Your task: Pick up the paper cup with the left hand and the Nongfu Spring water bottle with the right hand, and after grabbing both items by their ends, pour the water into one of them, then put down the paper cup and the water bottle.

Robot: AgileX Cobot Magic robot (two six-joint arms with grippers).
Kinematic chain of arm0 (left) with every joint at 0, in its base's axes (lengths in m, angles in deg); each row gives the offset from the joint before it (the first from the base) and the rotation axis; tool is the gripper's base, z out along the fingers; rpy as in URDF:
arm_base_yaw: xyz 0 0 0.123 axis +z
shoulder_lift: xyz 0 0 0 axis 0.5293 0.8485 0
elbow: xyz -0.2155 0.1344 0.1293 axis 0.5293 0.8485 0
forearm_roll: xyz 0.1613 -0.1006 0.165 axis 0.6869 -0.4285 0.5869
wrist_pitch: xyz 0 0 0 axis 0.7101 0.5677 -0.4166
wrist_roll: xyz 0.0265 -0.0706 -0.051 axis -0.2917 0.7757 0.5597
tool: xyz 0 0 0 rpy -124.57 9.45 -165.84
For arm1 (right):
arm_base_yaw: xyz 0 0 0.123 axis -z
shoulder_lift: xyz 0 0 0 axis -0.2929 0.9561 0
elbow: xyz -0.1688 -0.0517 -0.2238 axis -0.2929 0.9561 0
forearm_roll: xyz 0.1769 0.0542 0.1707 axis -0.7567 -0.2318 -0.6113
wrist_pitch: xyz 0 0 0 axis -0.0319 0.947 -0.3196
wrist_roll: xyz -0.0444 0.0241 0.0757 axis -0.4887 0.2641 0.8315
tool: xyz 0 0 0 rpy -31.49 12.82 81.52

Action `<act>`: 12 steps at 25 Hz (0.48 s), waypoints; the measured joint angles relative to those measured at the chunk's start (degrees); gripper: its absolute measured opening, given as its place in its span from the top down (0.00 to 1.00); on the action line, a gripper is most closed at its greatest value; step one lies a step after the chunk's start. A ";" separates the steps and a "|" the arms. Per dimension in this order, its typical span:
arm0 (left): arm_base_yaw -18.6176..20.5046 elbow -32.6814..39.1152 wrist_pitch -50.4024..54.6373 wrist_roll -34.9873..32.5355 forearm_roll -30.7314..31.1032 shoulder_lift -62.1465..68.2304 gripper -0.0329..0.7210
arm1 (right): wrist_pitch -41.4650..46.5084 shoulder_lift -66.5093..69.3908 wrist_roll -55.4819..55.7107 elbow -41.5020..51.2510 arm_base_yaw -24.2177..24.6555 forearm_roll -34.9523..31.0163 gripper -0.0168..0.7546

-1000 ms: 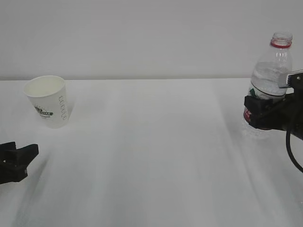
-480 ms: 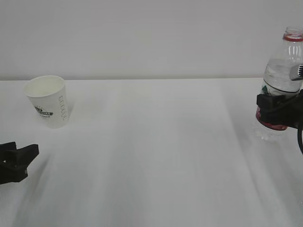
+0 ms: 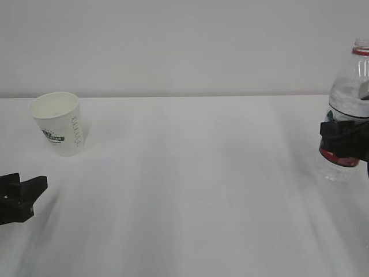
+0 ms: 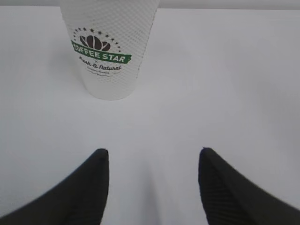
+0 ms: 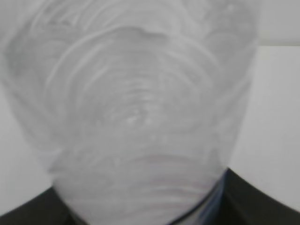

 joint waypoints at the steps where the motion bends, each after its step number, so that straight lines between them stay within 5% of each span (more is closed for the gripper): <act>1: 0.00 0.00 0.00 0.00 0.08 0.00 0.37 | 0.00 0.00 0.00 0.21 0.00 -0.15 0.45; 12: 0.00 0.00 0.00 0.00 0.34 0.00 0.37 | -13.37 -0.07 -4.80 5.45 0.00 -9.91 0.45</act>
